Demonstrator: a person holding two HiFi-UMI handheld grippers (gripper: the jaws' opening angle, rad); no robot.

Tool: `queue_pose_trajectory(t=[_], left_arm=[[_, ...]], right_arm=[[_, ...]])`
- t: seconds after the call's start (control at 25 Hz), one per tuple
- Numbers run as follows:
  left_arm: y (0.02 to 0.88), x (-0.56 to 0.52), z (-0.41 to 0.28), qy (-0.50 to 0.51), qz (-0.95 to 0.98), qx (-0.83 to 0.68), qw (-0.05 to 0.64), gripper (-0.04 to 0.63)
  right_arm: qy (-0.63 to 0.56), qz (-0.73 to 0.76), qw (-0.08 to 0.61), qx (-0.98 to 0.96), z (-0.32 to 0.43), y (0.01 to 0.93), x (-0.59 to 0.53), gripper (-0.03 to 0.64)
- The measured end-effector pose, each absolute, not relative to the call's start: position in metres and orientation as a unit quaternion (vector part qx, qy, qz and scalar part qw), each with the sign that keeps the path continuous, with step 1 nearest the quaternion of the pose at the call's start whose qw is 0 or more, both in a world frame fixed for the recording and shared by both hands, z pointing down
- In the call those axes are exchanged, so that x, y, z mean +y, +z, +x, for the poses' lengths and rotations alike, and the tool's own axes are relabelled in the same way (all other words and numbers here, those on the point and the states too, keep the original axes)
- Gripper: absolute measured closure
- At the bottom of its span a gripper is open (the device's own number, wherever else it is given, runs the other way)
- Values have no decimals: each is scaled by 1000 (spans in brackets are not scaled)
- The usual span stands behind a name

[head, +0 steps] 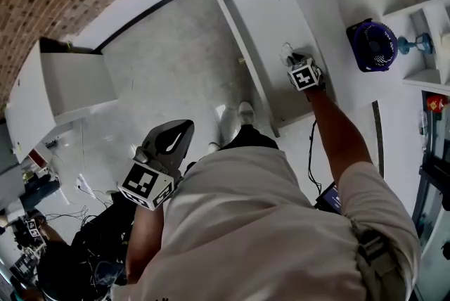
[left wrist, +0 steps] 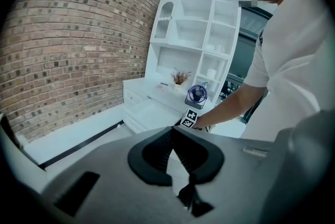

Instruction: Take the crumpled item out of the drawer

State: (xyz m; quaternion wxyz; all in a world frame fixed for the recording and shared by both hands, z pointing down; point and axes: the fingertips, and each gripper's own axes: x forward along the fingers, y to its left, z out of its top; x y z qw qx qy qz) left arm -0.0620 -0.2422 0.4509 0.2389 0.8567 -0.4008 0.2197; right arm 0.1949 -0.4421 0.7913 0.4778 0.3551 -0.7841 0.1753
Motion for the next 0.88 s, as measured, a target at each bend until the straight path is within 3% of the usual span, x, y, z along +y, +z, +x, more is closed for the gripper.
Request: queue_pose_trajectory(t=[0.88], left_arm=[[435,-183,-97,166,884,-381,213,591]], right_arm=[[166,395,419,-801,163,676,-397,546]])
